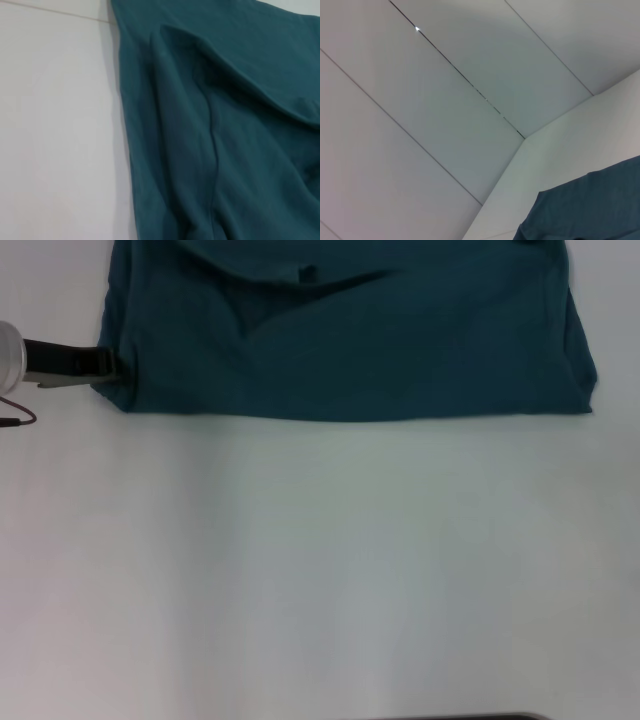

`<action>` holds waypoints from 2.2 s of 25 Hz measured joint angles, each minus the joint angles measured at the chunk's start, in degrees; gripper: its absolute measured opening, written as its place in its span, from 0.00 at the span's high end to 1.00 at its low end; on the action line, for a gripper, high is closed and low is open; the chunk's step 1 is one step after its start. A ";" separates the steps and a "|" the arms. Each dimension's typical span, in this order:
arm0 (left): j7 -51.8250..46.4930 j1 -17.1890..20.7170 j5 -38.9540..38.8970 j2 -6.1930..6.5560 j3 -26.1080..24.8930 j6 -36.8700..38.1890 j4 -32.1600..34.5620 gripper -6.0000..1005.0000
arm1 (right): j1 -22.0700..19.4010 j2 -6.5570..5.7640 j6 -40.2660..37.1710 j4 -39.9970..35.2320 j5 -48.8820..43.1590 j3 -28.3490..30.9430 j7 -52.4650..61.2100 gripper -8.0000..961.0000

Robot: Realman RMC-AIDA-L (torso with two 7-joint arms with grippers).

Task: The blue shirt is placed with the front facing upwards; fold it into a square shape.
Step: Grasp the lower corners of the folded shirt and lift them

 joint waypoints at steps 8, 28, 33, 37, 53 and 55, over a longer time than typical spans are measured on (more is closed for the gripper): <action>-0.25 0.81 -0.59 -0.32 -3.01 3.52 -2.49 0.98 | 0.00 -0.16 -0.04 0.00 -0.01 -0.12 0.66 0.16; -0.57 0.65 -5.55 3.29 -14.78 16.54 1.79 0.98 | 9.25 -8.21 7.27 -0.47 -28.39 -0.86 23.72 0.16; -0.65 0.28 -5.64 3.24 -14.60 16.95 1.54 0.98 | 15.43 -9.50 7.08 -0.35 -37.07 -2.78 29.33 0.16; -0.49 -0.03 -5.91 3.27 -14.47 17.14 1.31 0.98 | 19.66 -9.56 7.66 -0.08 -44.71 -5.14 31.96 0.16; 0.63 -0.21 -5.94 3.02 -14.38 16.40 1.31 0.98 | 21.50 -4.89 20.11 3.34 -49.49 -8.66 33.48 0.16; 0.64 -0.17 -5.97 2.92 -14.39 16.37 1.31 0.98 | 21.68 -4.37 21.43 3.88 -49.54 -9.32 33.29 0.16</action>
